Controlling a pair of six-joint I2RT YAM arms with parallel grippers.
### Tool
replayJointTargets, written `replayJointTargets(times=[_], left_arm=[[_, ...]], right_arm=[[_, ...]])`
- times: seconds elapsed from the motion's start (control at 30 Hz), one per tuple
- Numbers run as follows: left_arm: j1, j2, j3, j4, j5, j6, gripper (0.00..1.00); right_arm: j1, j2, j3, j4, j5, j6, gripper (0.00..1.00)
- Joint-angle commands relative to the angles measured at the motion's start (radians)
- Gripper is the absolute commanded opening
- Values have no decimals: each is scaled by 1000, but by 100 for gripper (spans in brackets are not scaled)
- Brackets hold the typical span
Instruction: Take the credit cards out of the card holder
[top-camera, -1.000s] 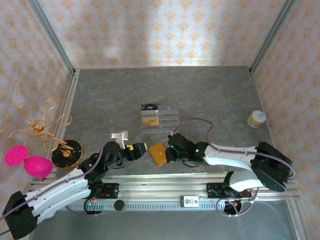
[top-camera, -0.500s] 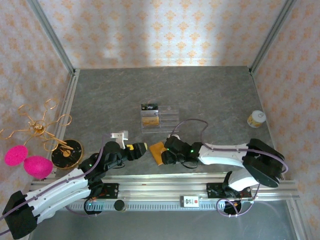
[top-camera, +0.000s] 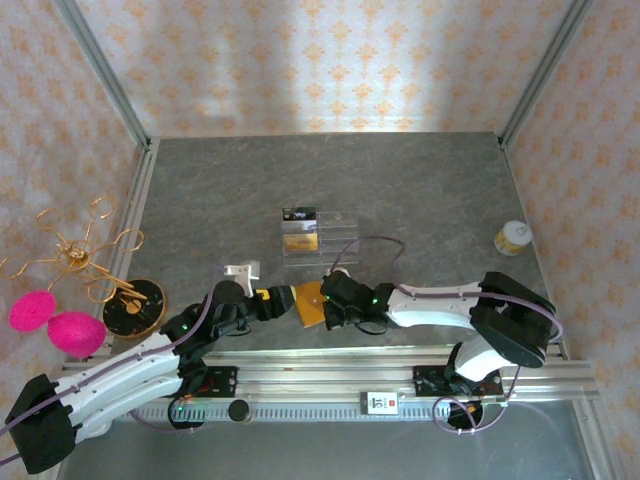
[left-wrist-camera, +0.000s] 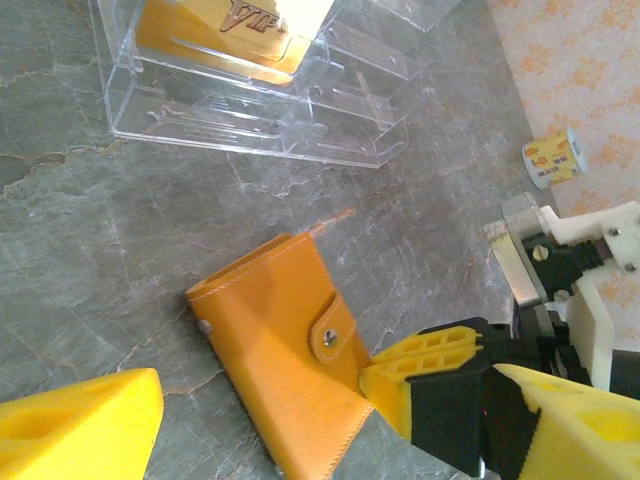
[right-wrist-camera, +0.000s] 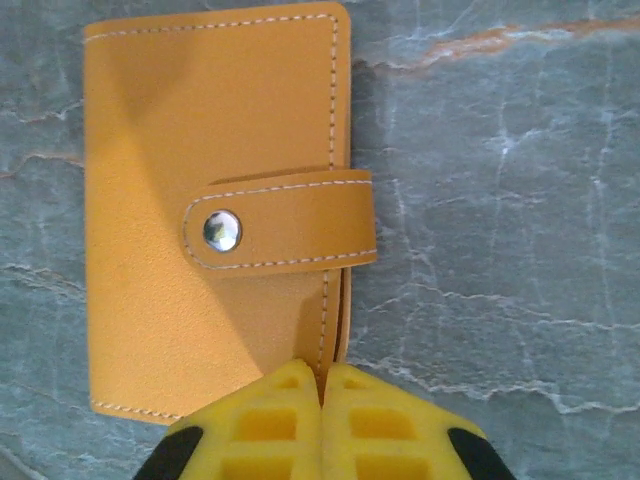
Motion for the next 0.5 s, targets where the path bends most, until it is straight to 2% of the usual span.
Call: replayJointTargets(times=[0.0,0.17,0.47], left_arm=[[4,-7,-21,90,32,-3,85],[4,-4,-85,220,77,-21,82],[3,16,-139,394,116,-59,86]], right_arm=[[3,-64,-41,47,-22,6,0],[-58,-195,-95,158,-123,53,0],[-63,-306,-65,209,-146,123,0]])
